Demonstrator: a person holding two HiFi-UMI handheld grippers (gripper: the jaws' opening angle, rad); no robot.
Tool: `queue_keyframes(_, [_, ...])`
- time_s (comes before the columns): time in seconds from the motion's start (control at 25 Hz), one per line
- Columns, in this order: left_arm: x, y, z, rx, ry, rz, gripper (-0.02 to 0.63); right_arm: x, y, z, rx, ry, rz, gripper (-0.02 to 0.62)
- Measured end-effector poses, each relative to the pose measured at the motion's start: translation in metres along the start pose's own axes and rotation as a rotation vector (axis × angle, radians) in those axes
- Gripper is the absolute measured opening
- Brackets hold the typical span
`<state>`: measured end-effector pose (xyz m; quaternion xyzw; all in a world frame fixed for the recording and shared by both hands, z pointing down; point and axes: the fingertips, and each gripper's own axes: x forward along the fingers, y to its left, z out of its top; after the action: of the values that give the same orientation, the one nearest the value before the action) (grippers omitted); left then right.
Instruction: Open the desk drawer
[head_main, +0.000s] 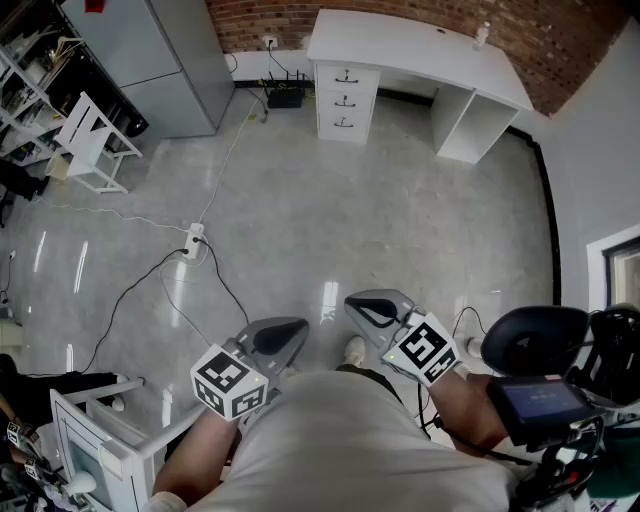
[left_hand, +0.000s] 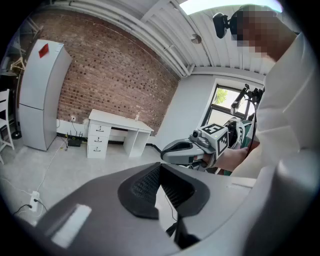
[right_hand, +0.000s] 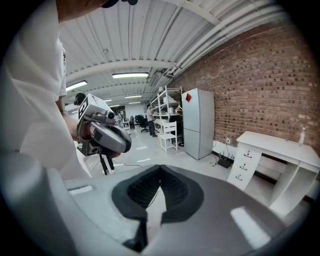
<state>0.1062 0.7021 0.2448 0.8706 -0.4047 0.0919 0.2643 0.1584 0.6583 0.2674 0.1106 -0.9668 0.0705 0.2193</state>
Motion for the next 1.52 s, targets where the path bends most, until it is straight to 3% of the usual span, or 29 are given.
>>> queue_keyframes(0.28, [-0.066,0.032,-0.007,0.011,0.007,-0.008,0.006,0.051,0.051,0.034,0.006,0.012,0.001,0.003])
queue_keyframes(0.48, [-0.115,0.044,-0.042,0.015,0.02,-0.063,0.006,0.084,0.103,0.028,0.033,0.029,-0.05,0.003])
queue_keyframes(0.68, [-0.109,0.067,-0.049,0.003,0.022,-0.08,0.006,0.104,0.102,0.017,0.062,0.06,-0.054,0.003])
queue_keyframes(0.88, [-0.07,0.101,-0.033,-0.01,0.012,-0.082,0.006,0.123,0.044,0.028,0.04,0.036,-0.069,0.031])
queue_keyframes(1.16, [0.039,0.158,0.034,0.01,0.055,-0.095,0.009,0.138,-0.1,0.072,-0.005,-0.024,-0.08,0.072])
queue_keyframes(1.2, [0.056,0.166,0.046,0.016,0.058,-0.092,0.034,0.138,-0.12,0.076,-0.012,-0.028,-0.084,0.075])
queue_keyframes(1.36, [0.12,0.196,0.093,-0.006,0.021,-0.083,0.04,0.133,-0.204,0.085,-0.019,-0.044,-0.129,0.081])
queue_keyframes(1.52, [0.168,0.216,0.116,-0.028,0.026,-0.141,0.049,0.138,-0.268,0.09,0.02,-0.077,-0.177,0.081])
